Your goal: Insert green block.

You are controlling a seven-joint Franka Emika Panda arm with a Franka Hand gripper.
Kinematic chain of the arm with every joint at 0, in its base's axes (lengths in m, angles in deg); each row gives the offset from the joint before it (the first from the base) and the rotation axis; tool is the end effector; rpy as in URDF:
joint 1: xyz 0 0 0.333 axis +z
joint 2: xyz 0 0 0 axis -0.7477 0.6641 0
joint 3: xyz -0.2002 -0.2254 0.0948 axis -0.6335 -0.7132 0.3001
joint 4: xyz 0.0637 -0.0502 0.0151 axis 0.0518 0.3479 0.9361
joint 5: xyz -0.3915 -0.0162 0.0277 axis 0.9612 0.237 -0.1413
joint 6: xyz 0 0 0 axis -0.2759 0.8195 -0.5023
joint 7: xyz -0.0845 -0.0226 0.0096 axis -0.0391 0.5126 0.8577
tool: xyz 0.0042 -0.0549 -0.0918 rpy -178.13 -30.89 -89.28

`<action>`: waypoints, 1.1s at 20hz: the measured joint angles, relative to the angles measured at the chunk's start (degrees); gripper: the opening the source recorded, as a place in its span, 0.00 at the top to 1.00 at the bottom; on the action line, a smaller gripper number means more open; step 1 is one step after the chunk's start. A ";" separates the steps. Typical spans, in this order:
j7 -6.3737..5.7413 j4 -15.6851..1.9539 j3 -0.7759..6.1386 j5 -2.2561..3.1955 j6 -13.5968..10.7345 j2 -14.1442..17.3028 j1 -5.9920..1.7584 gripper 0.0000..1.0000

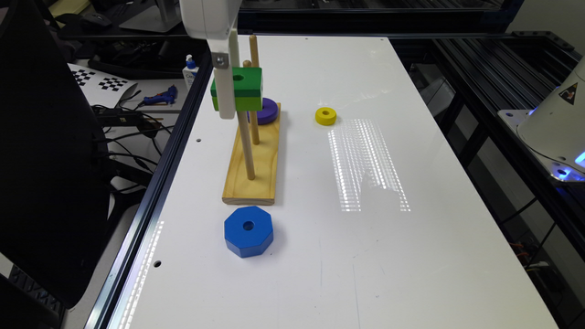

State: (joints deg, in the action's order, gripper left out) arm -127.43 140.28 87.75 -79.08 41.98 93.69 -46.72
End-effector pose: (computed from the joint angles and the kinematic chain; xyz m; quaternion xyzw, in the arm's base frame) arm 0.6330 0.1108 0.3362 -0.9283 0.3692 -0.0097 0.0430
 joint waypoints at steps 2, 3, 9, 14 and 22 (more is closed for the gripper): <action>0.00 -0.03 -0.07 0.08 0.30 0.57 -0.01 1.00; 0.00 -0.04 -0.10 0.08 0.29 0.57 -0.01 1.00; 0.00 0.09 -0.17 0.10 0.34 0.78 -0.01 1.00; 0.00 0.06 -0.19 0.22 1.24 2.17 0.00 1.00; 0.00 0.06 -0.22 0.56 2.79 4.21 0.00 1.00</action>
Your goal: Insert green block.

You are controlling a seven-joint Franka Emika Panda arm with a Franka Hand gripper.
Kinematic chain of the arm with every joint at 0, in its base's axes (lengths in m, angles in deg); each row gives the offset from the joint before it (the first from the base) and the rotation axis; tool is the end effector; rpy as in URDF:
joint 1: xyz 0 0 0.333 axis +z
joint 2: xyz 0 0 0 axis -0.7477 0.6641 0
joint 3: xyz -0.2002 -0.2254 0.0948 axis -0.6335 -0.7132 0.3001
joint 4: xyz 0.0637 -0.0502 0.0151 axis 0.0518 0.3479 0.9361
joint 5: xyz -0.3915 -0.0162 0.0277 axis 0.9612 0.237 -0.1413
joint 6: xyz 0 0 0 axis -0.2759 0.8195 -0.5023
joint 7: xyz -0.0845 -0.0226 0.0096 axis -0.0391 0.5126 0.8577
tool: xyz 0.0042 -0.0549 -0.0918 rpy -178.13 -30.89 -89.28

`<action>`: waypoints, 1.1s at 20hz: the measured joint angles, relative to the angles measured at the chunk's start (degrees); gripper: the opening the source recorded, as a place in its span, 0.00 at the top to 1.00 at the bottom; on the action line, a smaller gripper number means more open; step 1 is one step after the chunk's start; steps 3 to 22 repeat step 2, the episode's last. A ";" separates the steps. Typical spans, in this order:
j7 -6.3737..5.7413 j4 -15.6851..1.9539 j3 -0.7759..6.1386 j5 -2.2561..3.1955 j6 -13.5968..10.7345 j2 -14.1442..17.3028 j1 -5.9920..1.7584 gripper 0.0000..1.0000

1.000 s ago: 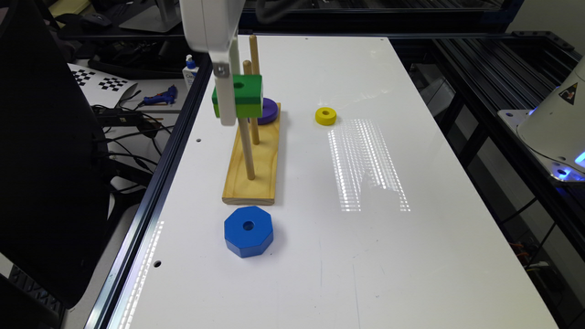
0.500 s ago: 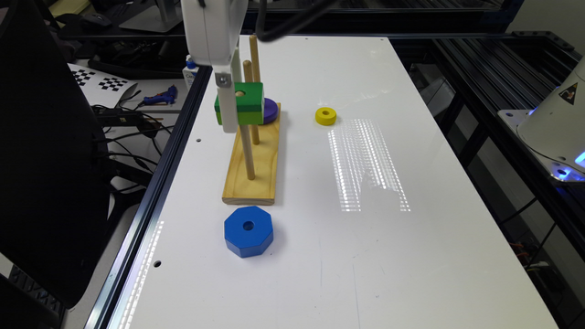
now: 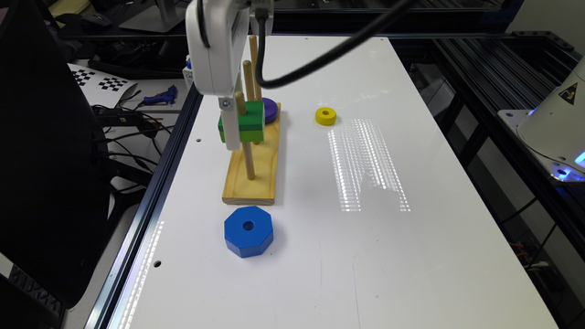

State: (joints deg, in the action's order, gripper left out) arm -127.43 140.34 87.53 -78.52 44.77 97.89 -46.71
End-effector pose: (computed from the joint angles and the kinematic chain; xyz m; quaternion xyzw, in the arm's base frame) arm 0.6367 0.1089 0.2934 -0.9284 0.3698 0.0012 0.0369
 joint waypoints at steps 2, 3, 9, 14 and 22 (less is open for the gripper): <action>0.00 0.00 0.00 0.02 0.00 0.00 0.00 1.00; 0.00 0.00 0.00 0.02 0.00 0.00 0.00 1.00; 0.00 0.00 0.00 0.02 0.00 0.00 0.00 1.00; 0.00 0.00 0.00 0.02 0.00 0.00 0.00 1.00; 0.00 0.00 0.00 0.02 0.00 0.00 0.00 1.00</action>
